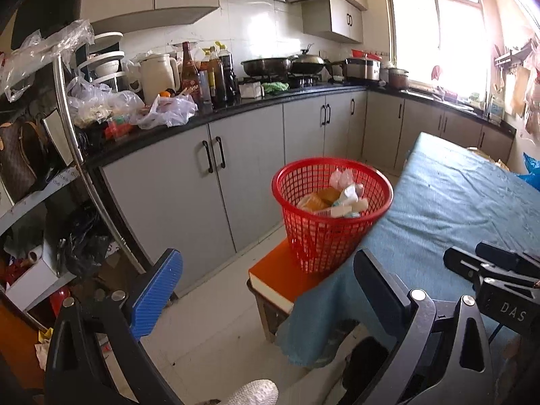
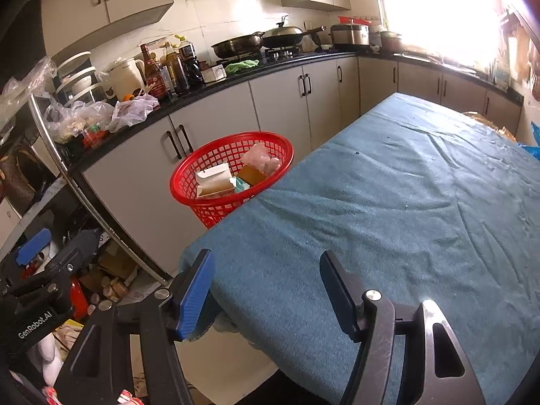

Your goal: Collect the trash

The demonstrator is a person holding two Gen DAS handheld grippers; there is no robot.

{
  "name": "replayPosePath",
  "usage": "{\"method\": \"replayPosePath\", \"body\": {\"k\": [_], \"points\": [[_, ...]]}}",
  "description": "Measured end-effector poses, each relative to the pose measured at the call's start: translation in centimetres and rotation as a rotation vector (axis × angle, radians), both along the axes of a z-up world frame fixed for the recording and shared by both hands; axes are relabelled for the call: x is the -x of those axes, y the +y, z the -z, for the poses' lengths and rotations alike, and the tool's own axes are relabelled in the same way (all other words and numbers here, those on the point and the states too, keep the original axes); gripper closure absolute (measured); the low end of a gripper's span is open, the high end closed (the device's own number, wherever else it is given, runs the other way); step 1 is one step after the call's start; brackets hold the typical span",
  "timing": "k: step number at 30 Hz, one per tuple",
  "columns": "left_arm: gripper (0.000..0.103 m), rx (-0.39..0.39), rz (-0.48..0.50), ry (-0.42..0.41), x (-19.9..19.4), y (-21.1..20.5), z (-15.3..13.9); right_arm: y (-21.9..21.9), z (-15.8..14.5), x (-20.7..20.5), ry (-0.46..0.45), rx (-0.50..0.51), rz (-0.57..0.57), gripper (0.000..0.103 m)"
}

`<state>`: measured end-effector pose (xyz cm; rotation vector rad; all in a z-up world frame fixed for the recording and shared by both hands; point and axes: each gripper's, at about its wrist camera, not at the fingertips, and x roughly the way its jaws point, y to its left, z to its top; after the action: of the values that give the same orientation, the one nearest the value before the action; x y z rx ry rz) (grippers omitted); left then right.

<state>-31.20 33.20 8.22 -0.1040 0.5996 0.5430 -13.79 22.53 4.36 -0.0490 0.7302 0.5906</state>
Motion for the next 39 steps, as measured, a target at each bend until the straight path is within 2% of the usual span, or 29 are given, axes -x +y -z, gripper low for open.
{"method": "replayPosePath", "body": {"k": [6, 12, 20, 39], "points": [[0.002, 0.028, 0.008, 0.059, 0.2, -0.2, 1.4, -0.2, 0.0, 1.8, -0.073, 0.023, 0.002, 0.030], [0.002, 0.023, 0.035, 0.089, 0.3, -1.4, 1.9, -0.5, 0.3, 2.1, -0.079, 0.004, 0.002, 0.029], [0.002, 0.005, 0.036, 0.081, 1.3, -2.6, 1.6, -0.7, 1.0, 2.1, -0.061, -0.014, -0.001, 0.029], [0.002, 0.025, 0.050, 0.049, 2.9, -3.9, 0.7, -2.0, 0.0, 4.5, -0.122, -0.015, -0.010, 0.026]]}}
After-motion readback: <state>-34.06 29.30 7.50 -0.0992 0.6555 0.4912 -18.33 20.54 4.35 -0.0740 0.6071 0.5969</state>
